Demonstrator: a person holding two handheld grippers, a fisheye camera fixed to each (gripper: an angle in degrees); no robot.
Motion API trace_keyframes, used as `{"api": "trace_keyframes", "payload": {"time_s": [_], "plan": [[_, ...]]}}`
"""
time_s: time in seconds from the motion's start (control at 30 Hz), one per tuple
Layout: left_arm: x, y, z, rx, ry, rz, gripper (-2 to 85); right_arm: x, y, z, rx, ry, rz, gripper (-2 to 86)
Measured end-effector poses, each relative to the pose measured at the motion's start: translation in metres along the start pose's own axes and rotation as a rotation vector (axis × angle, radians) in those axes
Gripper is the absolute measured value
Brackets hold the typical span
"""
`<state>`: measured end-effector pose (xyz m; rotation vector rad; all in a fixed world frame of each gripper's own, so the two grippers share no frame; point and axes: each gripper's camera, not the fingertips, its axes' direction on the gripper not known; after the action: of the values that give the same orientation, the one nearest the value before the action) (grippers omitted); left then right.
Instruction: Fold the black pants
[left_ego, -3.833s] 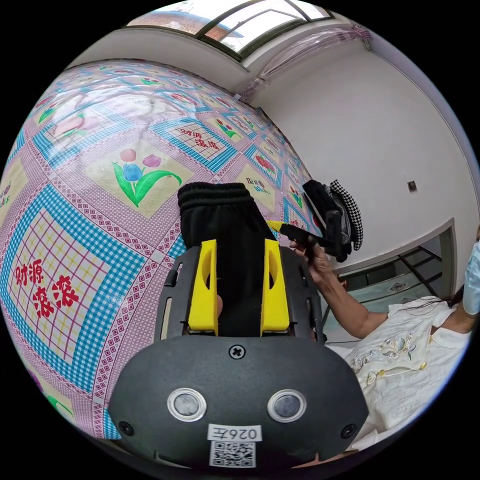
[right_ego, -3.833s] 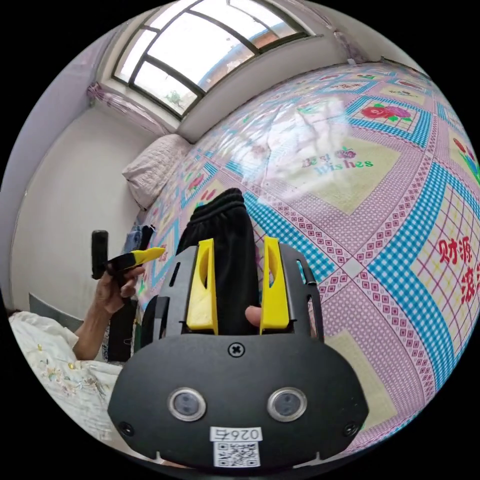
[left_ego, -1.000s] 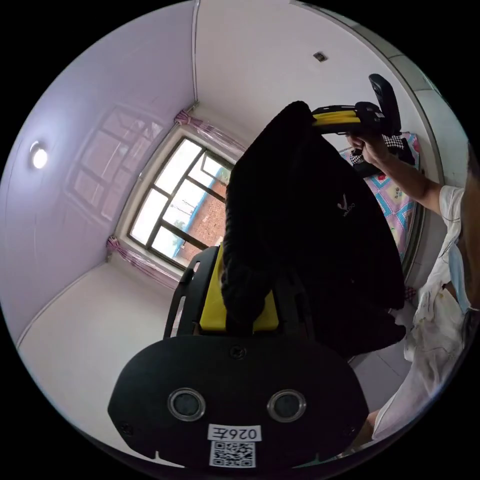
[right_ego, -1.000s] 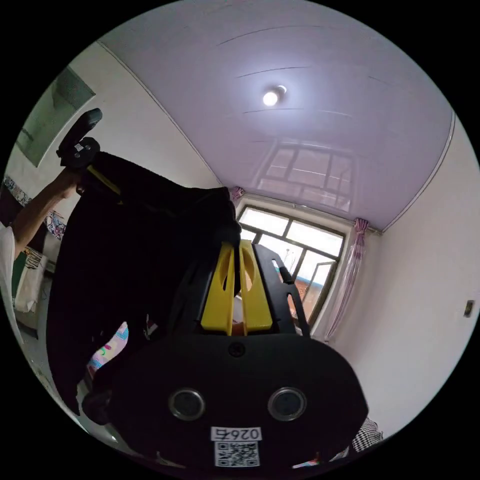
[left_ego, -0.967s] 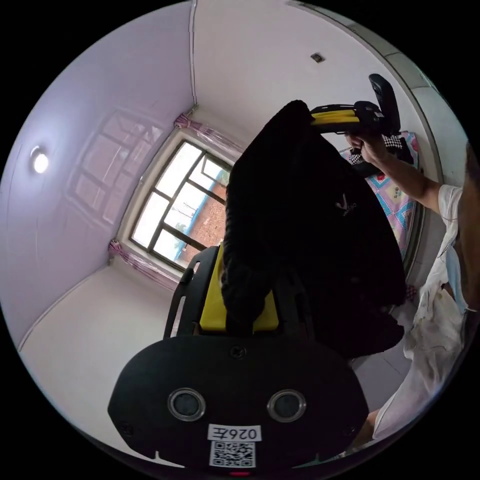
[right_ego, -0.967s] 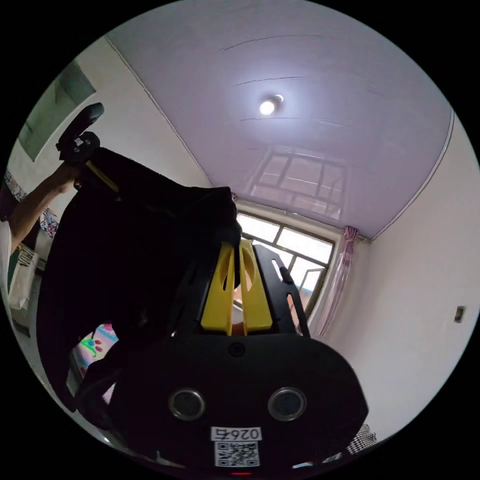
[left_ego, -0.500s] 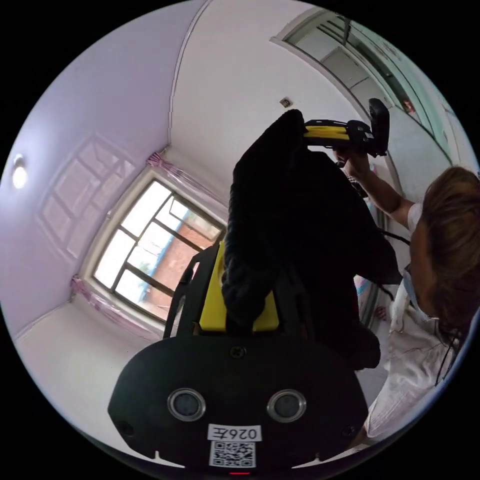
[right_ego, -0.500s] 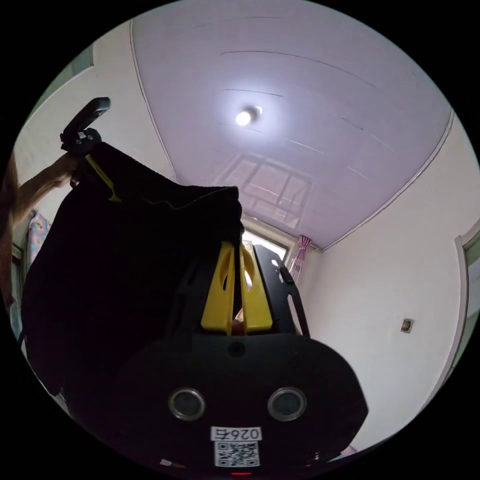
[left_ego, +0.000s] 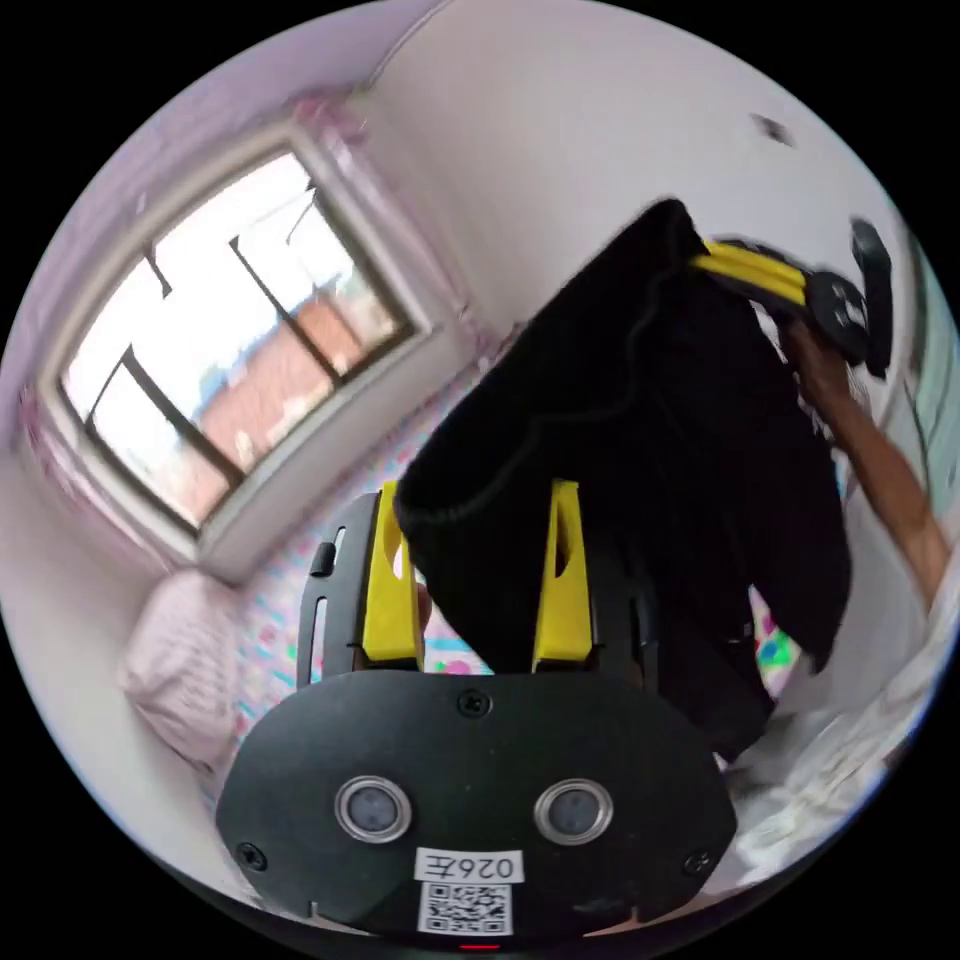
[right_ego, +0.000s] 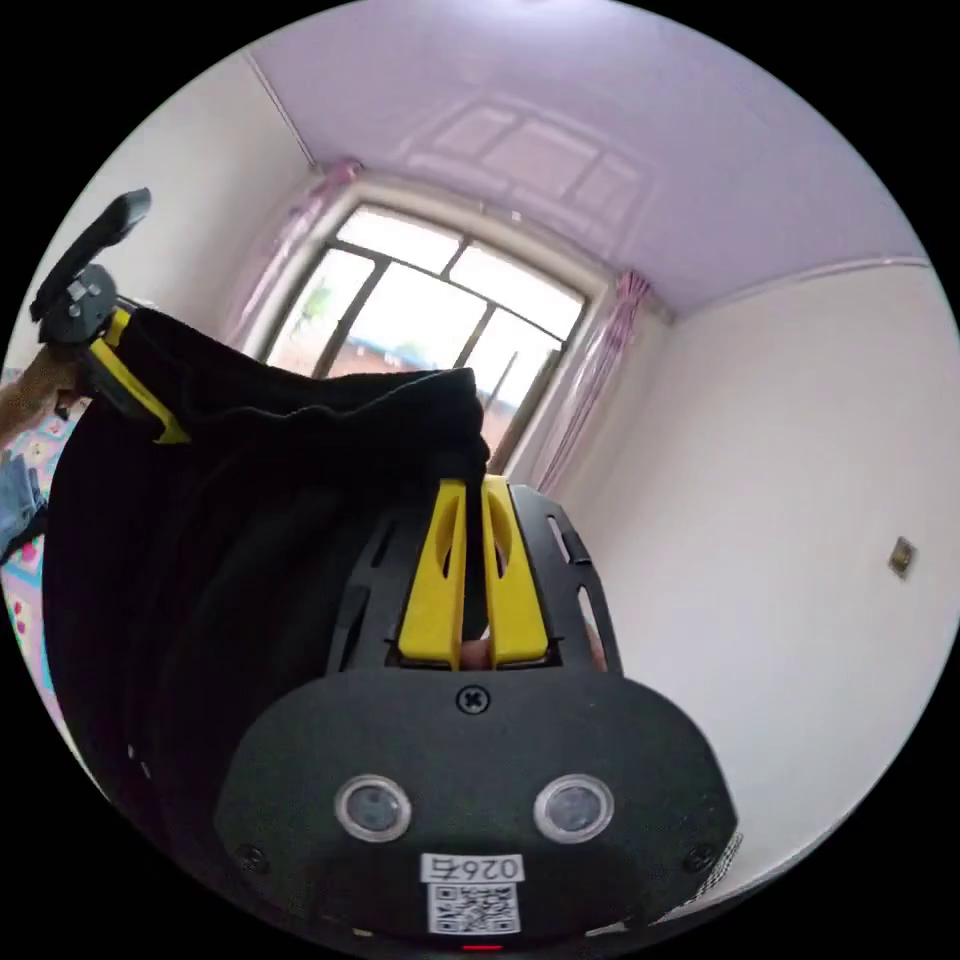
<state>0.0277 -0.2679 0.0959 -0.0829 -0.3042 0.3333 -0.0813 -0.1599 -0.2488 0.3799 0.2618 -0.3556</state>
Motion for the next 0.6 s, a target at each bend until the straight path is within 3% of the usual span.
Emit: {"api": "trace_keyframes", "payload": {"time_s": [0.07, 0.13, 0.27, 0.47, 0.6], "plan": [[-0.061, 0.018, 0.099, 0.004, 0.154, -0.215, 15.2, 0.011, 0.001, 0.093, -0.170, -0.075, 0.096, 2.1], [-0.081, 0.054, 0.159, 0.002, 0.204, -0.250, 14.4, 0.017, 0.032, 0.133, -0.107, -0.144, 0.192, 1.8], [-0.110, 0.159, 0.269, -0.196, 0.223, -0.273, 13.9, -0.004, 0.123, 0.189, -0.119, -0.172, 0.065, 1.6], [-0.122, 0.320, 0.346, -0.143, 0.700, -0.586, 13.4, 0.019, 0.257, 0.162, -0.054, -0.482, 0.194, 3.7], [-0.126, 0.368, 0.384, -0.128, 0.778, -0.729, 15.9, 0.003, 0.323, 0.133, -0.063, -0.652, 0.231, 0.8]]}}
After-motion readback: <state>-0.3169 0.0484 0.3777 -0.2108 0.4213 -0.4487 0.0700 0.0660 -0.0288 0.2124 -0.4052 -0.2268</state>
